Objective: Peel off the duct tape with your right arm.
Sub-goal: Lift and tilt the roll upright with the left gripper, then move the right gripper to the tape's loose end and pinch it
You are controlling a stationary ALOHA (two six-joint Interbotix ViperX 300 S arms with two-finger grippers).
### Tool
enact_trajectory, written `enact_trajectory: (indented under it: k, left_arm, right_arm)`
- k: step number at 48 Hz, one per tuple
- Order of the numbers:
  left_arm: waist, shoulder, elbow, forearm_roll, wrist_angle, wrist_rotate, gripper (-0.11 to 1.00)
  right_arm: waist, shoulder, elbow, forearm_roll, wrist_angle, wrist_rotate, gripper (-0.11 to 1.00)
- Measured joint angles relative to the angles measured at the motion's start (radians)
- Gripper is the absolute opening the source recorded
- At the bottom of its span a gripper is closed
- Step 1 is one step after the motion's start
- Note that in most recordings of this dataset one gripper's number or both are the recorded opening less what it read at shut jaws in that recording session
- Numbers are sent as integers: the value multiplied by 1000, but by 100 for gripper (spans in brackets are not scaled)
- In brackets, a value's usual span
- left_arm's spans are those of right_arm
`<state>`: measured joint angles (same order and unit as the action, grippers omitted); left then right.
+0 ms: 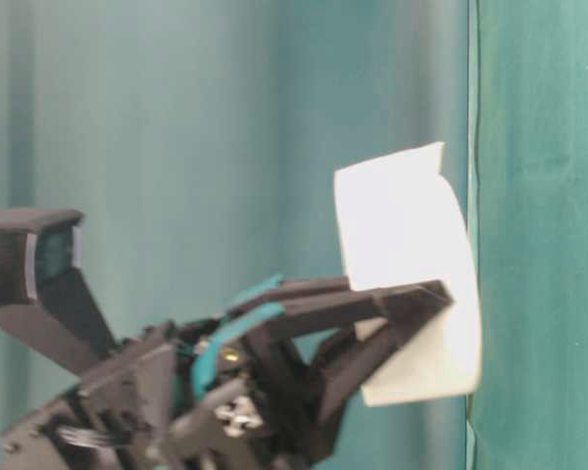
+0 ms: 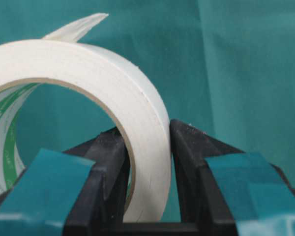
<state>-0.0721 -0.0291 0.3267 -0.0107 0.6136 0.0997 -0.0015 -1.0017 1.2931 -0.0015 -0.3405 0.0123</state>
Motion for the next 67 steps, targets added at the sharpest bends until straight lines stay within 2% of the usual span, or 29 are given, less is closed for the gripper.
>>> enact_trajectory:
  k: [15, 23, 30, 55, 67]
  left_arm:
    - [-2, -2, -80, 0, 58, 31, 22]
    - [0, 0, -83, 0, 60, 29, 22]
    - [2, 0, -87, 2, 60, 26, 22]
    - [8, 0, -95, 2, 60, 21, 22]
    - [8, 0, -95, 0, 60, 21, 22]
  right_arm:
    - [0, 0, 2, 0, 3, 5, 62]
    - [0, 26, -12, -2, 3, 48, 62]
    - [0, 112, -46, -3, 2, 77, 62]
    - [23, 486, -242, -3, -46, 77, 62]
    - [25, 595, -305, -3, -69, 78, 62]
